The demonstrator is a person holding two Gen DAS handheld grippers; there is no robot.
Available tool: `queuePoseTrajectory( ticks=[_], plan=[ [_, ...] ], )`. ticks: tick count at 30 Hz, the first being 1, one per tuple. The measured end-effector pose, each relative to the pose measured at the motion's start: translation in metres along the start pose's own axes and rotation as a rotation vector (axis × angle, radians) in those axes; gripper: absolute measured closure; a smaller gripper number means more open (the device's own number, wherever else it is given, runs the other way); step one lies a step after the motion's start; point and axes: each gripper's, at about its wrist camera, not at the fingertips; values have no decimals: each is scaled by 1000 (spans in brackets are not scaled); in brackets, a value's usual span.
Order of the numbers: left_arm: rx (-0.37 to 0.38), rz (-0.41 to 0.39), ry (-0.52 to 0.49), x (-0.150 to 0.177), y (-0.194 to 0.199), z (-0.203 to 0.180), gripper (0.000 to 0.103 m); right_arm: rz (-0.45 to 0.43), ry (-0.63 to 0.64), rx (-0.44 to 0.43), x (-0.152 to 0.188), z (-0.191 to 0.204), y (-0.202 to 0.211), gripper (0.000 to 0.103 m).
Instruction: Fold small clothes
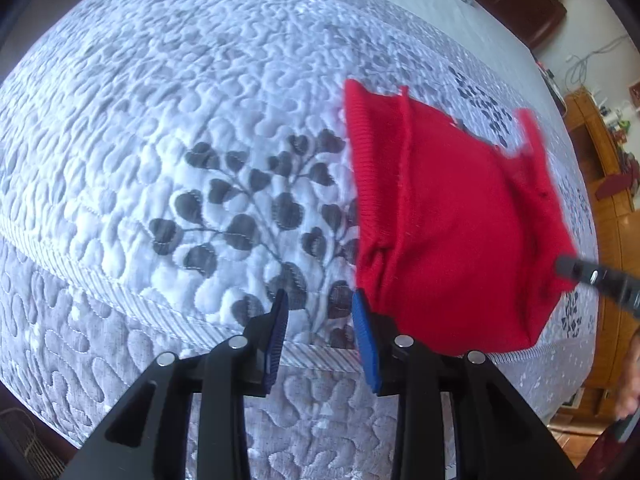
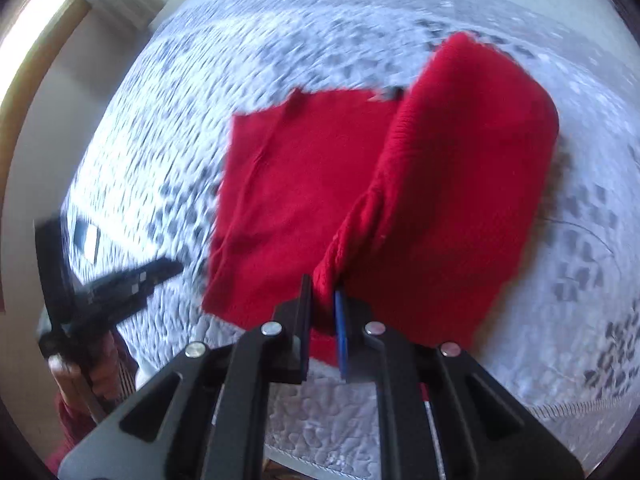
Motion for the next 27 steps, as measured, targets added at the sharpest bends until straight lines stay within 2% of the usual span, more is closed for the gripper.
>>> queuePoseTrajectory(
  ticks=[2, 6, 7, 9, 10, 11, 13, 16, 19, 21, 24, 27],
  plan=[
    [-3, 2, 22, 0, -1, 8, 70, 48, 59, -13, 9, 17, -24, 94],
    [10, 8, 47, -3, -5, 16, 69, 102, 102, 57, 21, 22, -65, 92],
    [12, 9, 47, -4, -6, 14, 69, 109, 98, 47, 21, 19, -69, 87],
    [33, 12, 44, -8, -8, 10, 69, 127, 81, -30, 21, 11, -71, 77],
    [57, 13, 39, -12, -9, 4, 69, 134, 73, -67, 22, 8, -68, 62],
    [77, 14, 31, -15, -10, -1, 69, 139, 59, -136, 23, 3, -62, 57],
    [136, 10, -1, -26, -11, -19, 69, 121, 54, -200, 27, -8, -45, 57],
    [221, 19, -44, -42, -15, -49, 69, 66, 46, -213, 32, -26, -21, 56],
    [212, 25, -96, -62, -30, -83, 67, 16, 3, -213, 34, -55, 1, 56],
    [236, 68, -104, -75, -48, -97, 67, -8, -22, -208, 37, -73, 9, 56],
    [284, 102, -84, -92, -69, -105, 67, -27, -63, -198, 39, -99, 14, 56],
    [263, 116, -84, -102, -84, -110, 67, -41, -82, -209, 42, -114, 15, 56]
  ],
)
Point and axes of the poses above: each gripper's, at about its wrist camera, not at the fingertips, and y roughly against the way its jaws point, z to its left, x to its underside, and after that the axes turned 8 degrees about -y, right-handed
